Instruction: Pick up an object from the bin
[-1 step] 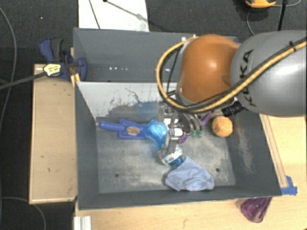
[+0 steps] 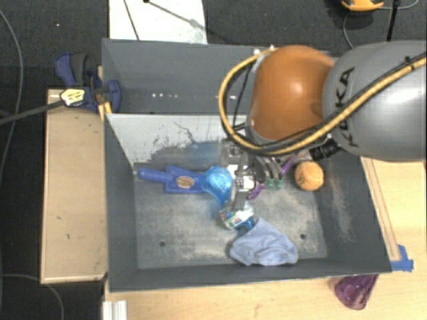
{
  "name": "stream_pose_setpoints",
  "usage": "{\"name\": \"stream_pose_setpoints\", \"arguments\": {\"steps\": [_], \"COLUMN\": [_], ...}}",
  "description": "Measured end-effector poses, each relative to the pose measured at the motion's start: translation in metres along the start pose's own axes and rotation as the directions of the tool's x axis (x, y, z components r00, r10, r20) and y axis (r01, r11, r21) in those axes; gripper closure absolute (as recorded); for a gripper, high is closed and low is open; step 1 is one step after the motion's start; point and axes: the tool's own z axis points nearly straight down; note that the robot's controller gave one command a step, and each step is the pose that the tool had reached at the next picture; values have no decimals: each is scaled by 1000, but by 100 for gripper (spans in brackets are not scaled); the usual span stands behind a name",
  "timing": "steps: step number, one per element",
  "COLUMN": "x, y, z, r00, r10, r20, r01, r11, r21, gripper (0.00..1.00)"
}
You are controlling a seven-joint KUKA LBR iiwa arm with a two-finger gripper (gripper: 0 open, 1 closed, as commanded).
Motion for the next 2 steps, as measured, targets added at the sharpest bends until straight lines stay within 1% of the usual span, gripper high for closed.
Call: {"name": "stream_pose_setpoints", "arguments": {"steps": [1,2], "x": [-6,-5], "y": [-12,-25], "z": [48,81], "r00": [1000,999], "r10": [-8,-32], "r20": [4,2], "r01": [8,32], "r11": [1000,999], "r21": [-1,-2], "gripper": [0,0]}}
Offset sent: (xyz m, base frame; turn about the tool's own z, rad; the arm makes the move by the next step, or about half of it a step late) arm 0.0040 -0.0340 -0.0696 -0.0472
